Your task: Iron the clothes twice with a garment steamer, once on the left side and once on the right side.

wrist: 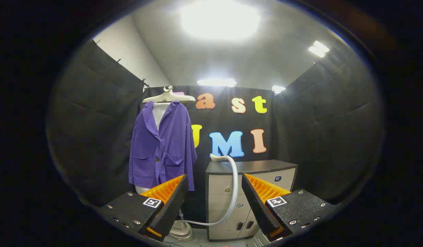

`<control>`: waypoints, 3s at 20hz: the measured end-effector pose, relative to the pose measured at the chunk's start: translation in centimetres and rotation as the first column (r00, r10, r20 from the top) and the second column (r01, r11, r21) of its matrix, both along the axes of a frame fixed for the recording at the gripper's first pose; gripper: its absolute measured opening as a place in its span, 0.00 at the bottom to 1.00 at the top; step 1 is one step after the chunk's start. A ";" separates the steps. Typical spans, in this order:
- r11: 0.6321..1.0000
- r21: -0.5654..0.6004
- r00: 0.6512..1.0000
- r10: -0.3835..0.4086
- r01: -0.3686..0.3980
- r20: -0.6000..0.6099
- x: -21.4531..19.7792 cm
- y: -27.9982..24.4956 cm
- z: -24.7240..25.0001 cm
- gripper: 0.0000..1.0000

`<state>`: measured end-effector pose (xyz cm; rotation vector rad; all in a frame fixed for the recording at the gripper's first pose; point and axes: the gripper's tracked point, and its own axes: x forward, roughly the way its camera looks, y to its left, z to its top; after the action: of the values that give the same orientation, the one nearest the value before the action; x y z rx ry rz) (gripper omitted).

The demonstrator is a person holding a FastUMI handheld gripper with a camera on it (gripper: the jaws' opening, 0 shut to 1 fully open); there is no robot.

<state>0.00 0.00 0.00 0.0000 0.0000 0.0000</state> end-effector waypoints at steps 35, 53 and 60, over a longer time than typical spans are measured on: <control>1.000 0.008 1.000 -0.023 0.023 -0.005 0.3 -1.3 1.0 0.95; 1.000 -0.001 1.000 -0.017 0.017 -0.008 2.7 -1.6 3.6 0.95; 0.997 -0.070 0.999 0.034 -0.034 -0.003 11.9 -3.5 7.1 0.95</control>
<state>11.91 -3.50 7.14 -0.0701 0.0019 0.0337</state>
